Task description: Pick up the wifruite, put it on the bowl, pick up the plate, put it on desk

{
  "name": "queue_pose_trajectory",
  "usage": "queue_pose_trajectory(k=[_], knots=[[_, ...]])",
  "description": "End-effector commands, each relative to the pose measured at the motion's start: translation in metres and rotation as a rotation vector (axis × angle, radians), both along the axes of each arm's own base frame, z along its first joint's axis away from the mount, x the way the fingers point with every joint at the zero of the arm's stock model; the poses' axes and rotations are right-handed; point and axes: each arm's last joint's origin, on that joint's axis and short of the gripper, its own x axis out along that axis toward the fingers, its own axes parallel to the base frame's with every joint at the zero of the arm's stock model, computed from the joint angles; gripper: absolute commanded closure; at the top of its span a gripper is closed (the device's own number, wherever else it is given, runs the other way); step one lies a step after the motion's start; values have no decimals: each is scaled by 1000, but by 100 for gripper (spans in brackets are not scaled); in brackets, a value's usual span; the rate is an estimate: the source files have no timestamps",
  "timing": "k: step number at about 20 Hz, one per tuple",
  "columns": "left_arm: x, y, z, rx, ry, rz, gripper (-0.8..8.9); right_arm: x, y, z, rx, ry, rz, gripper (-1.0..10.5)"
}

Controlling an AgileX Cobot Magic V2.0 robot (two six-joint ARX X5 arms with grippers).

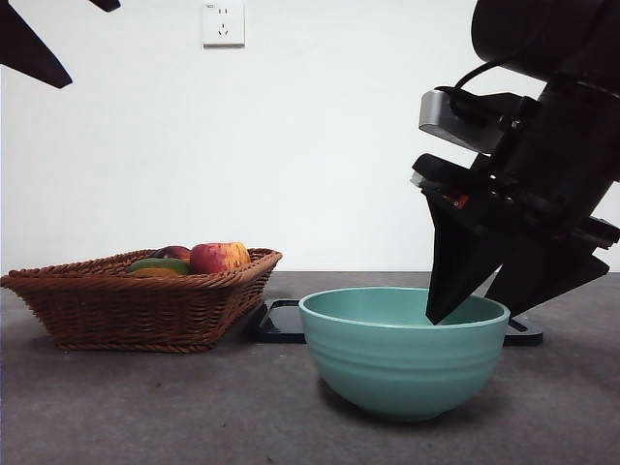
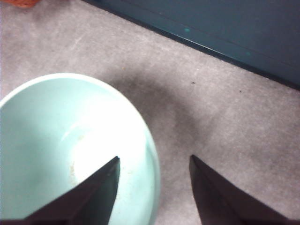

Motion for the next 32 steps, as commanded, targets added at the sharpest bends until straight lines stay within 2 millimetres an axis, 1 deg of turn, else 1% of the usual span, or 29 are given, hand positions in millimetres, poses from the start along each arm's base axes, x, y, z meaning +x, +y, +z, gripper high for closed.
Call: queue_pose_trajectory(k=[1, 4, 7, 10, 14, 19, 23, 27, 32], knots=[[1, -2, 3, -6, -10, -16, 439, 0, 2, 4, 14, -16, -3, 700], [1, -2, 3, -6, -11, -16, 439, -5, -1, 19, 44, -68, -6, 700], [1, -2, 3, -6, -10, -16, 439, -14, -8, 44, 67, -101, -6, 700], [1, -2, 3, -6, -12, -16, 439, -31, -19, 64, 88, -120, 0, 700], [1, -2, 3, -6, -11, -16, 439, -60, -38, 82, 92, -131, 6, 700], [1, -2, 3, -6, -11, -16, 439, -97, -64, 94, 87, -122, 7, 701], [1, -2, 3, -6, -10, -16, 439, -121, -78, 103, 150, -159, 34, 701], [1, -2, 3, -6, -10, -16, 439, -136, -88, 108, 200, -205, 40, 701], [1, -2, 3, -6, -10, -16, 439, -141, -91, 106, 192, -193, 39, 701]])
